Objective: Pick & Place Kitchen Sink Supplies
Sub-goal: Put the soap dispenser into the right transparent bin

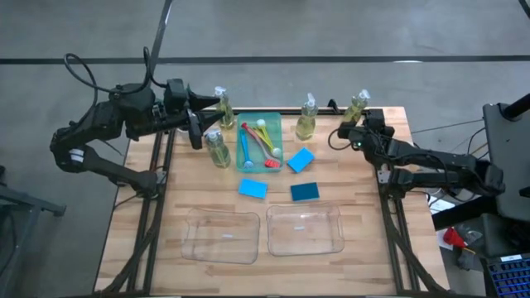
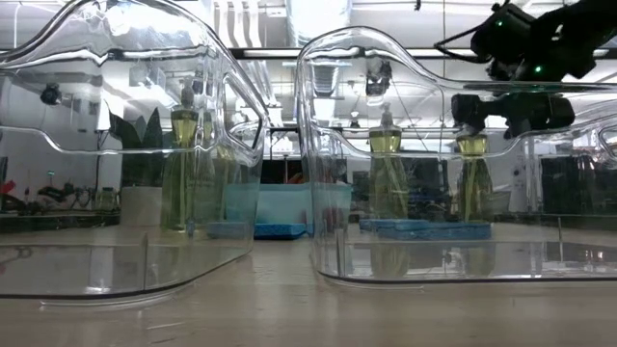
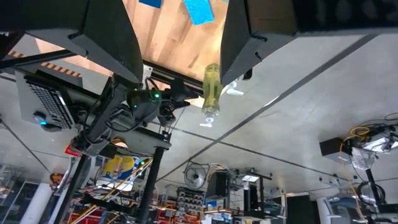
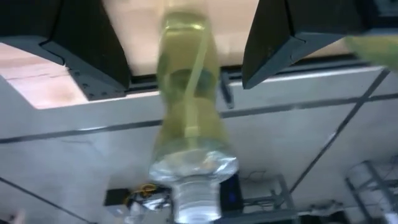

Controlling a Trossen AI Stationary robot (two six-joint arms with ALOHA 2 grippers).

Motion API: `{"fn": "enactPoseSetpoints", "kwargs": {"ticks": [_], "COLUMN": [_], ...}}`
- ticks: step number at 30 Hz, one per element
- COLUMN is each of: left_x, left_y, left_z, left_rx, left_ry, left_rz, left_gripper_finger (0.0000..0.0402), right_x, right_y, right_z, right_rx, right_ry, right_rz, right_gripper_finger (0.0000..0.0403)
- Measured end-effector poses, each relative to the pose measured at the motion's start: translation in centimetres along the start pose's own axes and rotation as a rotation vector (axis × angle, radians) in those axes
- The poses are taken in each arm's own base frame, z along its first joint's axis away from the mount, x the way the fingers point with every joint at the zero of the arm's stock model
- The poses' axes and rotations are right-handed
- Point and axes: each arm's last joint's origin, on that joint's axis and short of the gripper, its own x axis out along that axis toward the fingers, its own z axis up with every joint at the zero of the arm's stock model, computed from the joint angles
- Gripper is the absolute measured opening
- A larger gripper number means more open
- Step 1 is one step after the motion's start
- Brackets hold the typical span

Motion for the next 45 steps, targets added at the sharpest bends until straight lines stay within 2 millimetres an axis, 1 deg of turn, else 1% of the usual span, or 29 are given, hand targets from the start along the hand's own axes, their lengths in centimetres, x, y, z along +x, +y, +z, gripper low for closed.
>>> {"fn": "enactPoseSetpoints", "kwargs": {"ticks": [3, 9, 15, 23, 30, 36, 45], "left_x": [0.0, 0.0, 0.0, 0.0, 0.0, 0.1, 0.2], "left_y": [0.0, 0.0, 0.0, 0.1, 0.1, 0.0, 0.0], "left_z": [0.0, 0.0, 0.0, 0.0, 0.0, 0.0, 0.0], "left_rx": [0.001, 0.002, 0.017, 0.017, 0.016, 0.016, 0.018], "left_ry": [0.000, -0.001, -0.003, -0.004, -0.005, -0.003, -0.002], "left_rz": [0.000, 0.002, 0.017, 0.021, 0.021, 0.023, 0.024], "left_gripper_finger": [0.0207, 0.0207, 0.0207, 0.0207, 0.0207, 0.0207, 0.0207], "right_x": [0.8, 2.1, 2.8, 3.9, 4.8, 5.5, 6.4], "right_y": [-0.4, -1.2, -0.9, -1.5, -0.8, -0.1, 0.3], "right_z": [0.1, 0.4, 1.3, 1.6, 1.2, 1.0, 0.6], "right_rx": [0.029, 0.048, 0.059, 0.081, 0.069, 0.046, 0.025], "right_ry": [-0.001, 0.048, 0.016, 0.014, 0.072, 0.055, 0.042], "right_rz": [-0.051, -0.074, -0.013, -0.060, 0.007, 0.006, -0.027], "right_gripper_finger": [0.0302, 0.0302, 0.0291, 0.0281, 0.0278, 0.0272, 0.0281]}}
